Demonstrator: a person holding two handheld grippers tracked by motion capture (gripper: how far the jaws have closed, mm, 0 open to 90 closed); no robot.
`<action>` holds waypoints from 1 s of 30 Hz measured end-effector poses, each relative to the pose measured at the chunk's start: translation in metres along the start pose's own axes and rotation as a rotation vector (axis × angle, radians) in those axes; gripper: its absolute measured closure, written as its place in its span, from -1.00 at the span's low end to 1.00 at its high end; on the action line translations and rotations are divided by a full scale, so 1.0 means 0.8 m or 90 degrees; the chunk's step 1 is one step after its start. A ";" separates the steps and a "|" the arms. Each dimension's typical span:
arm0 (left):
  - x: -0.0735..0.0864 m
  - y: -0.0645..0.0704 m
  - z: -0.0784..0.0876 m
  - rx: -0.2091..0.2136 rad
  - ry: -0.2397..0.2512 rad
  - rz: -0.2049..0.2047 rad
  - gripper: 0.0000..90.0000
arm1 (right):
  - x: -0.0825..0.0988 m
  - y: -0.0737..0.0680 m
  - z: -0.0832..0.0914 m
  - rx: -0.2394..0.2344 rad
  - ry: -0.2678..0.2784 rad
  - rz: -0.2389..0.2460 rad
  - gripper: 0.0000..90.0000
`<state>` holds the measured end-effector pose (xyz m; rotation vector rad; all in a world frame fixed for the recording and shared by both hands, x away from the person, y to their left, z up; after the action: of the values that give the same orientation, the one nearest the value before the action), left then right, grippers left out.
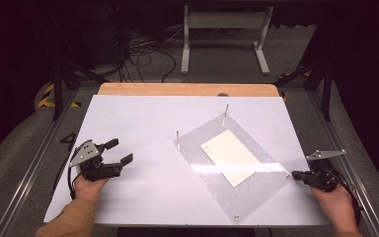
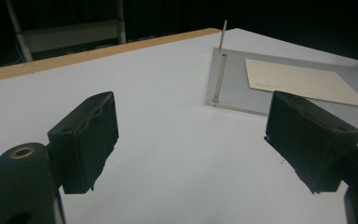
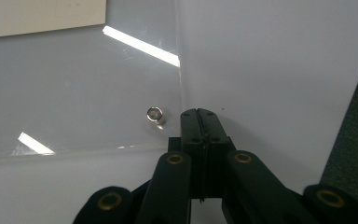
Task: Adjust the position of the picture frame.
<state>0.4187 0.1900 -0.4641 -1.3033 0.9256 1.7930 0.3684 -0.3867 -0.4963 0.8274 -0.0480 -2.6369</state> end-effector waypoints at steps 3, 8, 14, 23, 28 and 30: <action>0.000 0.000 -0.001 0.001 -0.001 -0.003 -0.62 | 0.002 -0.004 0.001 -0.008 0.002 -0.002 0.99; -0.001 -0.001 -0.002 0.002 -0.002 -0.005 -0.62 | 0.005 -0.020 0.005 -0.032 0.000 0.007 0.99; -0.001 0.000 -0.003 0.003 -0.003 -0.007 -0.62 | 0.006 -0.043 0.008 -0.065 -0.007 0.034 0.99; -0.001 0.000 -0.005 0.006 -0.005 -0.006 -0.62 | 0.004 -0.074 0.009 -0.132 -0.020 0.068 0.99; 0.000 -0.001 -0.008 0.008 -0.006 0.001 -0.62 | -0.001 -0.097 0.006 -0.199 -0.019 0.095 0.99; 0.000 -0.002 -0.010 0.006 -0.007 0.003 -0.62 | -0.004 -0.104 0.005 -0.210 -0.017 0.104 0.99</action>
<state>0.4234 0.1838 -0.4665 -1.2856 0.9317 1.7952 0.3402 -0.3085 -0.5036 0.6468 0.2925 -2.4119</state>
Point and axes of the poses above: each handheld gripper's, and its own axes: z roughly backward along the jaws, x roughly out of its underside, y roughly to its right, the point moved 8 cm from there along -z, roughly forward along the jaws, and after that the axes turned 14 degrees about x, right-handed, at the moved point
